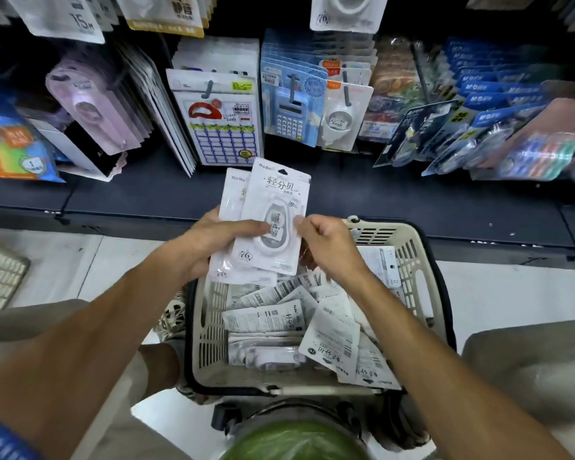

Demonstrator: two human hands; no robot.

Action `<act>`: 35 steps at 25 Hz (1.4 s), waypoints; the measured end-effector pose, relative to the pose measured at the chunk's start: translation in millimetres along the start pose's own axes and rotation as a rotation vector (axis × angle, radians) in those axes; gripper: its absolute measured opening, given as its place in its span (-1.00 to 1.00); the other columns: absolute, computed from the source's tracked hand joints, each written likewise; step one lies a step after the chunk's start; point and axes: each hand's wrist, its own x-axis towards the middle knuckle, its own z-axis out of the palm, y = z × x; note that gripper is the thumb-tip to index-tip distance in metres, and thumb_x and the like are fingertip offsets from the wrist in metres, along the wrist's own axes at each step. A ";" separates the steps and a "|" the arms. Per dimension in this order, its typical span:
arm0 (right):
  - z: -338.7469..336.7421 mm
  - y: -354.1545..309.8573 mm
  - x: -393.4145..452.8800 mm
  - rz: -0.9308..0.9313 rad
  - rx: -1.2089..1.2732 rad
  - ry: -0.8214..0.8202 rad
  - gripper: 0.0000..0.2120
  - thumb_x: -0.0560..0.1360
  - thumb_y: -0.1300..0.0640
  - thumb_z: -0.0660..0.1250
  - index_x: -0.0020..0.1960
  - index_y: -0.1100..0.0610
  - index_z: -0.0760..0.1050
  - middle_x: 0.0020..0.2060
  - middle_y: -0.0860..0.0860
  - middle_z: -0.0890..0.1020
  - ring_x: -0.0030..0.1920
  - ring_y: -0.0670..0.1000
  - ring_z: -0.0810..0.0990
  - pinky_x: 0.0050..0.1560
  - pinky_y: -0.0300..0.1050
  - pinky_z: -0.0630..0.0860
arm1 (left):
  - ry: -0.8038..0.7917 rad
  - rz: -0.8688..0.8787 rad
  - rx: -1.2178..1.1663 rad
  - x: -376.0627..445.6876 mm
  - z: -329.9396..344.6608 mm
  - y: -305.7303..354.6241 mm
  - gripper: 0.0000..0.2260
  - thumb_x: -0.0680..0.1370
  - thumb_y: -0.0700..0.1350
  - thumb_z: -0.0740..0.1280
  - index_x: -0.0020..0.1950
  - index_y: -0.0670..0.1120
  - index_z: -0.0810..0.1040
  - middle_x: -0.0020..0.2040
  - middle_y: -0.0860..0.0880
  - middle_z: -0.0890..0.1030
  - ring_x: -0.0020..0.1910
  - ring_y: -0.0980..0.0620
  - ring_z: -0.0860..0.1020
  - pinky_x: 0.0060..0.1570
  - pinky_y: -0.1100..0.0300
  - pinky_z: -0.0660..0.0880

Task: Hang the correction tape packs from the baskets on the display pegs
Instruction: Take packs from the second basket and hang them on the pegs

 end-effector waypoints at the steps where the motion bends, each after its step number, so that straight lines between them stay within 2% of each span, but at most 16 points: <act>1: -10.3 10.3 1.5 0.058 -0.113 -0.083 -0.60 0.65 -0.09 0.21 -0.27 0.10 0.52 -0.40 0.02 0.66 -0.36 0.11 0.66 -0.38 -0.16 0.47 | 0.032 0.013 0.023 3.3 0.3 0.1 -0.46 0.28 -0.22 0.60 0.24 -0.07 0.60 -0.05 -0.08 0.77 -0.15 -0.08 0.75 -0.33 0.07 0.65; 3: -42.4 39.8 -3.8 0.080 -0.752 -0.310 -0.87 0.62 0.09 0.24 0.03 0.03 0.57 -0.04 0.05 0.70 0.00 0.17 0.68 -0.14 -0.13 0.48 | 0.099 0.035 0.051 10.8 -0.3 -1.3 -0.51 0.33 -0.26 0.60 0.22 -0.05 0.61 -0.08 -0.04 0.77 -0.16 -0.04 0.75 -0.33 0.10 0.65; 5: -68.7 78.7 -22.9 0.068 -1.249 -0.630 -0.35 0.50 0.26 0.35 0.50 -0.15 0.31 0.51 0.01 0.37 0.37 0.13 0.45 0.17 -0.05 0.42 | 0.141 0.047 0.076 17.1 -3.5 -3.5 -0.51 0.31 -0.21 0.63 0.19 0.00 0.61 -0.07 0.00 0.77 -0.13 -0.03 0.75 -0.31 0.08 0.65; 7: -71.8 104.9 -49.8 -0.044 -1.285 -0.805 -0.09 0.49 0.22 0.43 0.60 -0.28 0.00 0.64 -0.12 -0.03 0.55 0.10 0.16 0.48 0.10 0.20 | 0.147 0.040 0.115 20.8 -5.0 -6.5 -0.41 0.18 -0.12 0.68 0.16 0.04 0.59 -0.06 0.03 0.77 -0.10 -0.04 0.75 -0.23 0.04 0.67; 8: -66.3 111.8 -59.7 -0.102 -1.219 -0.832 -0.13 0.52 0.16 0.42 0.60 -0.28 0.00 0.64 -0.14 -0.03 0.58 0.07 0.09 0.56 0.14 0.08 | 0.149 0.034 0.143 22.4 -4.6 -7.2 -0.33 0.09 -0.06 0.69 0.17 0.05 0.58 -0.05 0.03 0.77 -0.10 -0.04 0.75 -0.17 0.01 0.68; 10: -55.4 125.5 -68.3 -0.130 -0.995 -0.755 -0.39 0.58 0.07 0.37 0.55 -0.22 0.26 0.57 -0.13 0.27 0.53 0.03 0.28 0.56 0.10 0.15 | 0.157 0.028 0.176 23.9 -3.0 -7.4 -0.21 -0.02 0.01 0.69 0.19 0.05 0.56 -0.02 0.03 0.76 -0.08 -0.05 0.75 -0.07 -0.05 0.67; 12: -50.5 112.5 -62.7 0.083 -0.545 -0.505 -0.69 0.63 0.00 0.33 0.36 -0.08 0.56 0.27 -0.04 0.65 0.19 -0.04 0.63 0.38 0.15 0.46 | 0.169 0.044 0.164 24.3 -3.0 -5.2 -0.21 -0.02 0.01 0.69 0.19 0.06 0.56 -0.01 0.03 0.76 -0.07 -0.05 0.75 -0.05 -0.04 0.67; 13: -51.2 100.8 -58.3 0.160 -0.309 -0.387 -0.77 0.63 -0.01 0.31 0.23 -0.01 0.64 0.11 0.01 0.73 0.05 -0.01 0.70 0.25 0.21 0.55 | 0.174 0.057 0.146 22.8 -2.7 -1.7 -0.26 0.01 -0.01 0.69 0.16 0.06 0.58 -0.02 0.03 0.76 -0.08 -0.04 0.75 -0.10 0.00 0.67; 16: -65.1 56.6 -37.7 0.131 0.117 -0.120 -0.77 0.62 0.01 0.31 0.11 0.09 0.67 0.01 0.04 0.76 0.03 0.04 0.73 0.07 0.02 0.64 | 0.129 0.127 0.208 9.6 0.9 23.2 -0.46 0.22 -0.15 0.68 0.12 0.09 0.59 -0.04 0.06 0.76 -0.14 0.05 0.74 -0.24 0.16 0.64; 19: -81.2 2.9 -22.2 0.053 0.443 0.048 -0.65 0.53 -0.04 0.32 0.17 0.16 0.64 0.05 0.13 0.74 -0.01 0.08 0.73 -0.03 -0.04 0.69 | 0.071 0.248 0.331 -20.1 11.4 73.8 -0.44 0.22 -0.16 0.67 0.14 0.11 0.57 -0.06 0.11 0.75 -0.12 0.06 0.74 -0.15 0.09 0.67; 22: -93.3 -51.2 -15.5 -0.094 0.537 0.113 -0.67 0.53 -0.06 0.30 0.11 0.10 0.69 0.07 0.17 0.73 0.02 0.14 0.73 -0.06 0.06 0.70 | 0.082 0.496 0.448 -66.2 22.8 128.4 -0.30 0.06 0.07 0.68 0.16 0.27 0.54 -0.02 0.19 0.73 -0.11 0.17 0.71 -0.17 0.13 0.66; 24: -102.6 -94.1 -10.3 -0.217 0.535 0.166 -0.67 0.53 -0.09 0.29 0.08 0.08 0.71 0.06 0.13 0.74 0.06 0.09 0.73 -0.03 -0.11 0.67 | 0.123 0.682 0.438 -94.4 22.9 164.2 -0.35 0.03 0.15 0.65 0.07 0.39 0.53 -0.06 0.26 0.70 -0.21 0.26 0.68 -0.42 0.34 0.56; 26: -109.4 -136.4 -8.1 -0.333 0.488 0.211 -0.67 0.55 -0.10 0.28 0.07 0.07 0.71 0.04 0.07 0.75 0.06 0.02 0.72 -0.03 -0.23 0.62 | 0.187 0.823 0.372 -109.8 15.0 194.0 -0.36 0.01 0.17 0.64 0.05 0.33 0.55 -0.10 0.25 0.71 -0.24 0.27 0.68 -0.51 0.42 0.48; 31: -115.7 -209.6 -1.9 -0.355 0.424 0.221 -0.72 0.64 0.00 0.26 -0.04 0.03 0.73 -0.07 0.05 0.77 -0.06 0.05 0.75 -0.21 -0.17 0.64 | 0.187 0.851 -0.001 -105.6 4.6 219.7 -0.33 0.05 -0.12 0.68 0.15 0.00 0.63 -0.01 -0.04 0.76 -0.04 -0.08 0.74 -0.18 0.10 0.66; 33: -117.4 -218.7 1.9 -0.317 0.420 0.296 -0.70 0.66 0.04 0.28 -0.10 0.13 0.70 -0.13 0.13 0.76 -0.11 0.12 0.74 -0.11 0.00 0.65 | 0.156 0.835 -0.049 -100.9 10.7 214.7 -0.37 0.07 -0.03 0.69 0.12 0.02 0.67 0.04 -0.09 0.75 0.01 -0.14 0.73 0.04 -0.04 0.62; 35: -117.6 -221.3 5.0 -0.296 0.438 0.400 -0.66 0.63 0.04 0.31 -0.14 0.30 0.60 -0.20 0.25 0.70 -0.21 0.17 0.62 -0.10 0.07 0.53 | 0.112 0.813 -0.066 -97.9 19.2 210.0 -0.26 -0.01 0.09 0.72 0.15 0.05 0.66 0.06 -0.09 0.75 0.03 -0.14 0.73 0.03 -0.07 0.63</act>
